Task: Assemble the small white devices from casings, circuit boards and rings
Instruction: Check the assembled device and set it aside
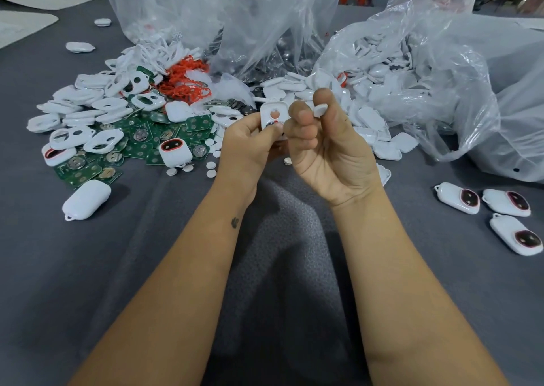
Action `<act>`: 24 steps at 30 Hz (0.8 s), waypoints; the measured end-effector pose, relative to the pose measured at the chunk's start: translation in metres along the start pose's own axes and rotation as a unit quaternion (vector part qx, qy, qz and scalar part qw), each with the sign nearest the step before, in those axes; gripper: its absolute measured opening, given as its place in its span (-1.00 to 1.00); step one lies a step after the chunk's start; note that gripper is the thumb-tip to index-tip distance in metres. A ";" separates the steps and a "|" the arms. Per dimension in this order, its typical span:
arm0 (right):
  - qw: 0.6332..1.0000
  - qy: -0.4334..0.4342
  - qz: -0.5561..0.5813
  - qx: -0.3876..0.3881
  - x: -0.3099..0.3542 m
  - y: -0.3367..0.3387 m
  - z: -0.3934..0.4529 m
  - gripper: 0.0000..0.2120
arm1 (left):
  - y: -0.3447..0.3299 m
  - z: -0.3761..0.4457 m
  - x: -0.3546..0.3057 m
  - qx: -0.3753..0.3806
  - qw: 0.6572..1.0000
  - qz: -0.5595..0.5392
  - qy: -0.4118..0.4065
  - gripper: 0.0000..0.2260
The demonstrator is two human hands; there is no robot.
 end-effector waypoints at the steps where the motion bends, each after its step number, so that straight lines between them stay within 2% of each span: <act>1: 1.000 -0.002 0.010 0.002 0.000 0.000 0.000 -0.83 | 0.000 0.000 0.000 0.000 1.000 0.000 0.001 -0.87; 5: 1.000 -0.002 0.015 -0.009 0.000 0.003 -0.002 -0.81 | -0.001 0.000 0.000 0.001 1.000 -0.002 0.001 -0.88; 9: 0.992 0.045 -0.095 -0.071 0.007 0.012 0.002 -0.86 | -0.002 -0.002 -0.001 0.019 1.000 -0.012 -0.002 -0.85; 12: 0.967 0.088 -0.197 -0.138 0.011 0.020 0.005 -0.77 | -0.002 -0.002 -0.001 0.017 1.000 -0.019 0.004 -0.86; 17: 0.912 0.116 -0.316 -0.233 0.012 0.029 0.006 -0.78 | -0.002 -0.002 0.000 0.003 1.000 -0.016 0.017 -0.85; 24: 0.885 0.148 -0.367 -0.247 0.014 0.028 0.006 -0.75 | -0.001 -0.001 0.000 0.007 1.000 -0.014 0.012 -0.88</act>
Point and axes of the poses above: each hand's wrist, its own z-axis towards the middle knuckle, its own y-axis out of the back of the hand, x = y × z, the point moved 4 cm from there along z, towards the middle knuckle, and after that the axes turned 2 degrees about -y, right-handed, at the moved point
